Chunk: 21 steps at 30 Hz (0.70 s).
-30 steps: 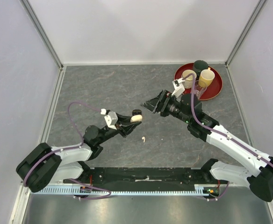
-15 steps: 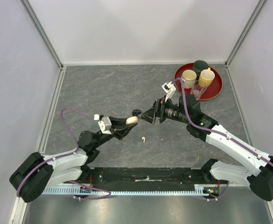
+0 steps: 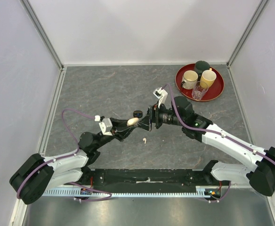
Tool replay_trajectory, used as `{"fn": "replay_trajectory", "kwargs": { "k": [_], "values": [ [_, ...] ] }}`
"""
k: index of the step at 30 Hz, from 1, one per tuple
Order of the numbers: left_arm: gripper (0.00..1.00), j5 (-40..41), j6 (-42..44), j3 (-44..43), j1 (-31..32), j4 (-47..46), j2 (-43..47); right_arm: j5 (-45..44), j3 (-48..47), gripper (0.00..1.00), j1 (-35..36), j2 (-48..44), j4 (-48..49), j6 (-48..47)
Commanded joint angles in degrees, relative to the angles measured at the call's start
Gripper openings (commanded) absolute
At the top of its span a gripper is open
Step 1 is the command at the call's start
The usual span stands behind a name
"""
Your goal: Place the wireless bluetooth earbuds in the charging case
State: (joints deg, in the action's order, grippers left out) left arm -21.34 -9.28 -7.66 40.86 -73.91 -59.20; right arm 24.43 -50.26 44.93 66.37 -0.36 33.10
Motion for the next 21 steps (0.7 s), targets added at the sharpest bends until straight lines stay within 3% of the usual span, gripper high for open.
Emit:
{"fn": "replay_trajectory", "kwargs": {
  "k": [1,21],
  "values": [
    [0.02,-2.38,1.02,-1.92,0.01,-21.45,0.84,-1.66,-2.83,0.82,0.42,0.25,1.24,-1.03],
    [0.02,-9.33,-1.27,-2.45,0.01,-21.45,4.18,-7.37,-4.85,0.83,0.43,3.50,0.97,0.56]
  ]
}}
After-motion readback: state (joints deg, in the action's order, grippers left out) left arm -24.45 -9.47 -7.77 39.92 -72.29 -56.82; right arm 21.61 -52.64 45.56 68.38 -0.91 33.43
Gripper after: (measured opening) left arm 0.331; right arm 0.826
